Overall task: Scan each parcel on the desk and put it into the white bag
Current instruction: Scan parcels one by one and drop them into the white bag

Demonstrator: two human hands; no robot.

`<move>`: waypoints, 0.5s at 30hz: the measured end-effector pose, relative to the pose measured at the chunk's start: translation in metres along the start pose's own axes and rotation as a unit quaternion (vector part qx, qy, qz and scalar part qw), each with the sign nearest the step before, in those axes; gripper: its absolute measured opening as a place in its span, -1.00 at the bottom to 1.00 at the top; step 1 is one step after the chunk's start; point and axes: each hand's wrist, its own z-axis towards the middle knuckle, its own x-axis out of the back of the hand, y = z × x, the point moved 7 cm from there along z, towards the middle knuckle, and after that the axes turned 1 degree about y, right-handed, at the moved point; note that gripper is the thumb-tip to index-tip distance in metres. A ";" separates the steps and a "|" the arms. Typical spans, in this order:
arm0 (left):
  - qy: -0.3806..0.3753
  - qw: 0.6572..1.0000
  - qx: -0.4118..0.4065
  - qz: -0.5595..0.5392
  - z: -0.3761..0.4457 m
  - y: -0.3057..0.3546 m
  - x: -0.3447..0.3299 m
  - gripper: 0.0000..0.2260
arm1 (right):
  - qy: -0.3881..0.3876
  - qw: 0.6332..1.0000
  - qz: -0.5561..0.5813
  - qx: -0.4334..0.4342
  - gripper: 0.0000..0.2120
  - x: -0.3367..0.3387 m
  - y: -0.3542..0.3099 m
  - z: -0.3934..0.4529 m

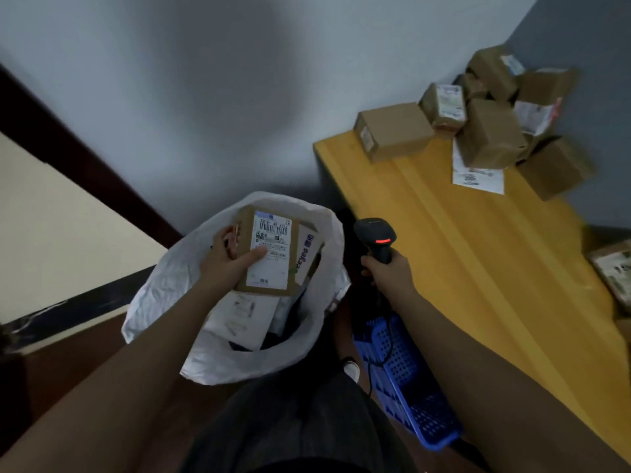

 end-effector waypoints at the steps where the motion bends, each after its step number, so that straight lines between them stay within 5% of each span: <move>1: 0.006 1.000 0.008 0.016 0.003 -0.009 0.006 -0.20 | -0.001 1.000 -0.009 -0.003 -0.71 -0.006 -0.001 -0.001; 3: 0.007 0.996 0.037 0.081 0.010 -0.028 0.015 -0.30 | 0.001 1.000 -0.024 -0.015 -0.71 -0.013 0.002 -0.002; 8: -0.028 0.954 0.064 0.290 0.042 -0.062 0.015 -0.01 | 0.025 0.998 -0.034 -0.035 -0.76 -0.005 0.006 -0.001; 15: -0.087 0.961 -0.038 0.258 0.044 -0.018 -0.035 -0.29 | 0.047 0.998 -0.010 -0.049 -0.87 0.028 0.013 -0.003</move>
